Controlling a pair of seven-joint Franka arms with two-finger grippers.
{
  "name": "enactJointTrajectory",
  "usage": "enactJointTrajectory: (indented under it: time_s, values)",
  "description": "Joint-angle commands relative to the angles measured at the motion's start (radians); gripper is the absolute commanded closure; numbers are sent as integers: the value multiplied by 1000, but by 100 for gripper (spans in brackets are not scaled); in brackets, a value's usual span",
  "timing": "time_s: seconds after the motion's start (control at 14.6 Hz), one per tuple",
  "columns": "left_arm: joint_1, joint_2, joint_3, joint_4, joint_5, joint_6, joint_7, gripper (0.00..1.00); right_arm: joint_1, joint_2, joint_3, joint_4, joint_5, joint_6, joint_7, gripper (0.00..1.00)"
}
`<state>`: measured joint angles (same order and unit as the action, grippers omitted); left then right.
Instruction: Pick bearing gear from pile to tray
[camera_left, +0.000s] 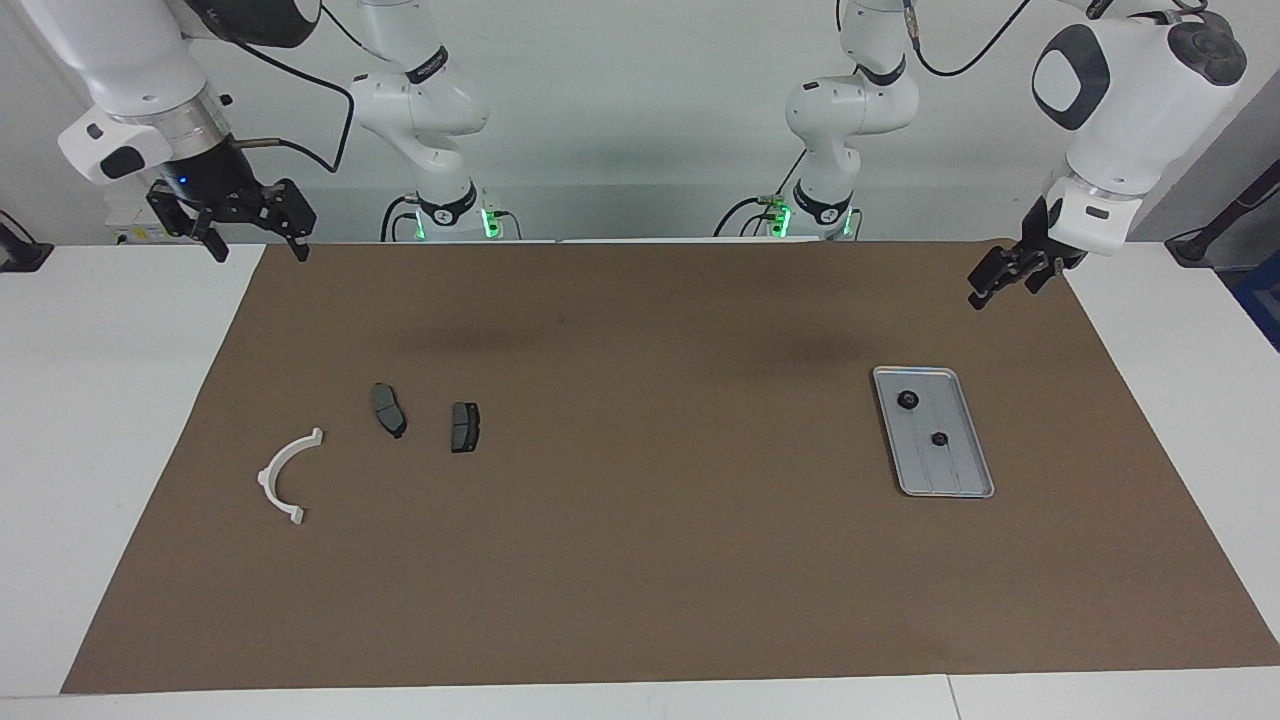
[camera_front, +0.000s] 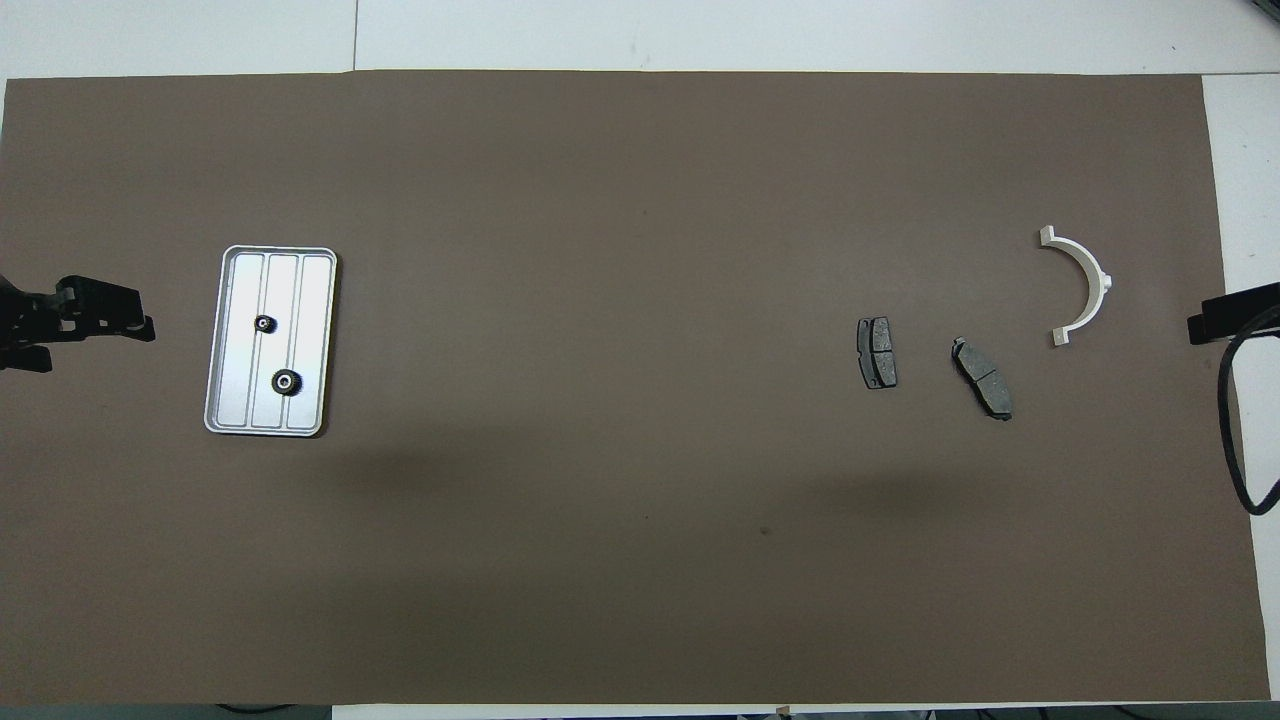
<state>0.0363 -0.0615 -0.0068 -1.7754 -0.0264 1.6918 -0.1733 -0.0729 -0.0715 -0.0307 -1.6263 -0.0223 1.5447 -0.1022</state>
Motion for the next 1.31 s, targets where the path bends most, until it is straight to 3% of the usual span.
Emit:
enactJointTrajectory:
  time_s: [0.0,0.21,0.55,0.76,1.24]
  values:
    - [-47,38,31,79,-24,-60,17,0,-19,-19,15,-20,5,-5,9,0]
    - [-49,58,30,132,-23,-61,17,0,-19,-19,15,-20,4,-3,9,0]
    - [-50,91,22,140,-15,-29,20,0,-18,-19,15,-20,4,-2,10,0]
    - [-58,121,19,200,-9,-78,18,0,-19,-19,15,-21,4,-1,9,0]
    - [-67,101,18,200,-14,-84,20,0,-19,-19,15,-21,4,2,10,0]
